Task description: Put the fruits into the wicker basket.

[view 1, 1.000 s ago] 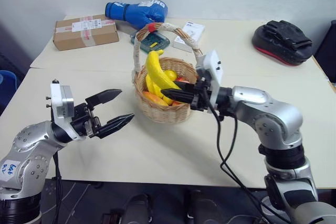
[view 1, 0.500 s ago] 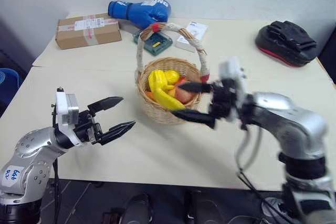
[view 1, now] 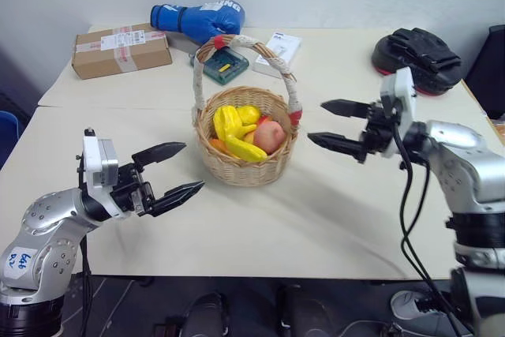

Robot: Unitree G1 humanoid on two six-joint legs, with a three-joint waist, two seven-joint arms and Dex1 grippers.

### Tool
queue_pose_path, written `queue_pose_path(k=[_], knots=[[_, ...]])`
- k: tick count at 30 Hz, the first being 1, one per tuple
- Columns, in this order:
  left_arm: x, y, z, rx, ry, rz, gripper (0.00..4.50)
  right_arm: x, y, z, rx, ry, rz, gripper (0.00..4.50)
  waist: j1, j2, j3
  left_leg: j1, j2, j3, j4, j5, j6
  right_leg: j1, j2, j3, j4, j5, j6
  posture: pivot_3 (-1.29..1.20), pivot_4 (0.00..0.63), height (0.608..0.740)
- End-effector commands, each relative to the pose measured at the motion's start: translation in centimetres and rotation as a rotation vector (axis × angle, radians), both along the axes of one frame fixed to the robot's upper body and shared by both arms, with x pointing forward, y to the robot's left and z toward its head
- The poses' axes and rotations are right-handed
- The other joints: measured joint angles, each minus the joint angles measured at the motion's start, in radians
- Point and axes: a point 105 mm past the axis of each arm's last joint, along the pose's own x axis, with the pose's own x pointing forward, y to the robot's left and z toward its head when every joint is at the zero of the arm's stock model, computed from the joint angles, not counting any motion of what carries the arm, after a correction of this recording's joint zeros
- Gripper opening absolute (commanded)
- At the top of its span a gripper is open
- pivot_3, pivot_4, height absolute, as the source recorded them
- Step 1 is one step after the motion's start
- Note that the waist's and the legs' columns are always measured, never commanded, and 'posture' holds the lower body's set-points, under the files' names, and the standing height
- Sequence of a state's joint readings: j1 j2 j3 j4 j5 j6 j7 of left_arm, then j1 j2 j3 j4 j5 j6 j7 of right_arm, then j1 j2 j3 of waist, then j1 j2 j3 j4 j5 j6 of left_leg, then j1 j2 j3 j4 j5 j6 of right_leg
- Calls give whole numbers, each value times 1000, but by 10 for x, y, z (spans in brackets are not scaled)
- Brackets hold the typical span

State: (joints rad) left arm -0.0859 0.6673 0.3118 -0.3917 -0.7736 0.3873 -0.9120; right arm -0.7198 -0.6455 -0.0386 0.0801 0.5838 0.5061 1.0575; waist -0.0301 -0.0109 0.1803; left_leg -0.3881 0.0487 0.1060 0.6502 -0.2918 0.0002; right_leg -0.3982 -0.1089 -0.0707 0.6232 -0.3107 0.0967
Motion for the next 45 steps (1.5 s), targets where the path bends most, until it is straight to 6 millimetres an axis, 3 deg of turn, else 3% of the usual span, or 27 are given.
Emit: queue_pose_path(k=[1, 3, 8, 14, 20, 24, 28, 34, 40, 45], knots=[[-1, -8, 5, 3, -40, -21, 4500, 10, 12, -2, -35, -44, 64, 4300, 1, 0, 0, -1, 0, 0, 1, 0, 0, 0, 0, 0, 0, 0, 0, 0, 150, 740], [0, -9, 5, 1, -44, -20, 4500, 16, 20, -5, -33, -20, 83, 3852, 3, 0, 0, -1, -1, 0, 1, 0, 1, 0, -1, 0, 0, 0, 0, 0, 150, 740], [2, -11, 5, 3, -46, -15, 4500, 14, 37, -4, -29, -25, 168, 2131, 2, 0, 0, -3, -2, 0, 2, 0, 1, 0, -3, -1, 3, 0, 1, 0, 150, 740], [6, -12, 3, -4, -45, -14, 4500, 8, 30, 9, 46, -81, 147, 158, 2, 0, 0, -2, -1, 0, 1, 0, 1, 0, -4, -1, 3, 0, 1, 0, 150, 740], [10, -19, -2, -4, -31, -56, 4500, -16, -9, 17, 88, -139, -33, 164, 14, 0, 0, -3, -2, -1, 1, 0, 1, 0, -4, -3, 2, 0, 1, 0, 150, 740], [15, -23, -6, 3, -17, -100, 4500, -31, -64, 35, 168, -244, -335, 164, 26, 0, 0, -3, -2, 0, 1, -1, 2, 0, -4, -3, 1, 1, 1, 0, 150, 740], [20, -30, -8, 6, -5, -149, 4500, -45, -114, 37, 166, -316, -581, 164, 32, 0, 0, -3, -2, -1, 1, -1, 2, 0, -3, -3, -2, 1, 1, 0, 150, 740], [25, -44, -9, 26, -2, -241, 4500, -41, -176, 14, 141, -302, -862, 164, 21, 0, 0, 1, -2, 3, 1, -1, 2, 0, -1, 1, 1, 1, 2, 0, 150, 740], [32, -49, -8, 34, -18, -258, 4500, -32, -205, -16, 150, -189, -954, 164, 18, 1, 0, 1, -2, 3, 1, 1, 1, 0, 0, 1, 1, 1, 2, 0, 150, 740], [32, -47, -10, 31, -11, -260, 4500, -38, -207, -28, 143, -185, -969, 1918, 25, 1, 0, 1, -2, 4, 1, 1, 1, 0, 0, 2, 1, 1, 2, 0, 150, 740]])
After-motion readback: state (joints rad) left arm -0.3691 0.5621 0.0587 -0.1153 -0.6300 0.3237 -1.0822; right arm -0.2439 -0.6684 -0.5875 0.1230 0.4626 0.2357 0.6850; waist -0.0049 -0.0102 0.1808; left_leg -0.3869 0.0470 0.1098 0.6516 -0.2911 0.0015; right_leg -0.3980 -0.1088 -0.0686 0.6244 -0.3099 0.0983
